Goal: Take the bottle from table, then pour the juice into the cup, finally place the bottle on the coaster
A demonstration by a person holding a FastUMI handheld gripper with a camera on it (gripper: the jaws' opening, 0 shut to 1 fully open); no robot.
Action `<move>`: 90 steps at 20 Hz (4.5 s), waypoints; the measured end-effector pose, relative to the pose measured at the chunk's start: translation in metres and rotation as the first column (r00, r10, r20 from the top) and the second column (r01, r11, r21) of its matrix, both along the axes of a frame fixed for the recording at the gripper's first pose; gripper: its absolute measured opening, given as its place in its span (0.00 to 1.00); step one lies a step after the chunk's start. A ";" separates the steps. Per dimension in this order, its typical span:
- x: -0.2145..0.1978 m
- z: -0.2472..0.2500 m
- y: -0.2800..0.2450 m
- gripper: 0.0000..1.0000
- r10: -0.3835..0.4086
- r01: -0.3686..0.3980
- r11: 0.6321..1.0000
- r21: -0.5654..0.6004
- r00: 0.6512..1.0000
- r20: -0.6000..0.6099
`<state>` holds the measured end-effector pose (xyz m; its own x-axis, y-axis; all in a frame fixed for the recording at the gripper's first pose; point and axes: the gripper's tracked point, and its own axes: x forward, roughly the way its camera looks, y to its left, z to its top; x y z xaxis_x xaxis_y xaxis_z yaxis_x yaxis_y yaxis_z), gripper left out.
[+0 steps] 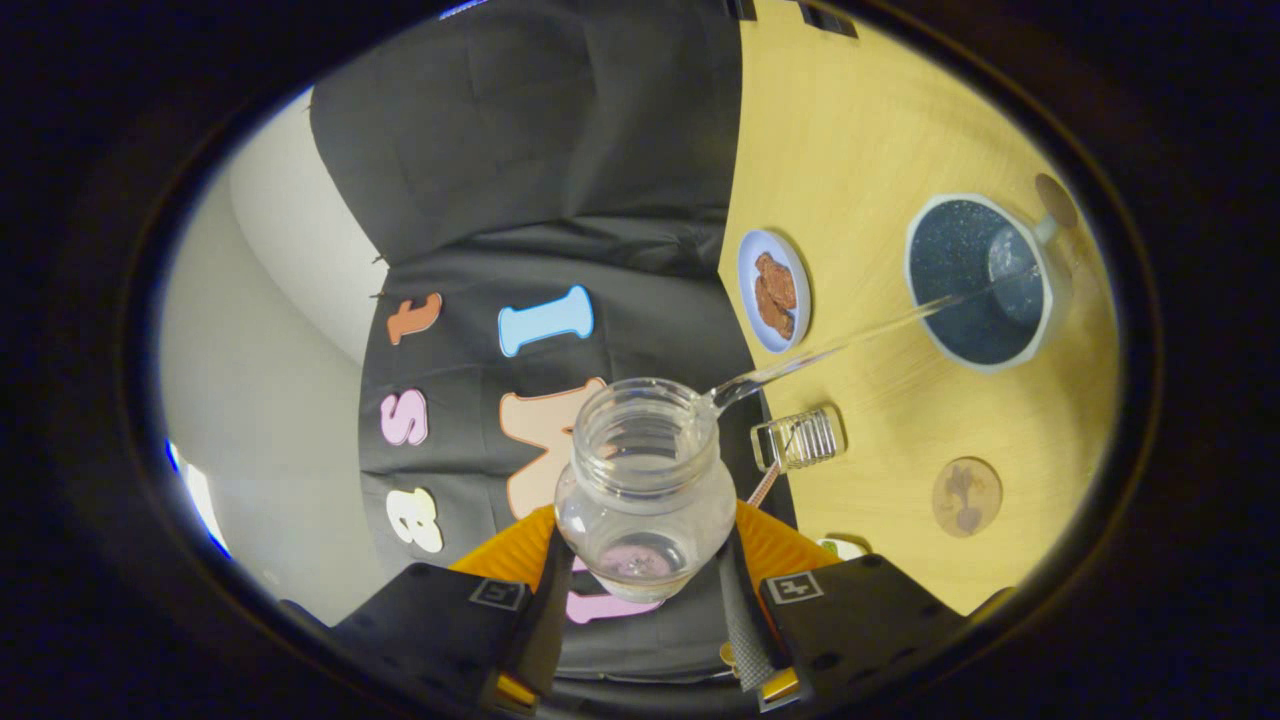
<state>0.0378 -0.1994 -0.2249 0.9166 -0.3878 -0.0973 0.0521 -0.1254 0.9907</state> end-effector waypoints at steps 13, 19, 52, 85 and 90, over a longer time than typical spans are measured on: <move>-0.001 -0.010 0.001 0.72 -0.015 0.015 0.998 0.068 1.000 0.003; -0.001 -0.014 0.002 0.72 -0.026 0.025 0.995 0.099 1.000 0.011; 0.004 -0.023 -0.023 0.72 -0.125 0.108 0.967 0.231 0.990 0.059; -0.002 -0.009 -0.045 0.72 -0.247 0.189 0.938 0.290 0.952 0.179; -0.005 -0.005 -0.050 0.72 -0.271 0.207 0.932 0.296 0.943 0.194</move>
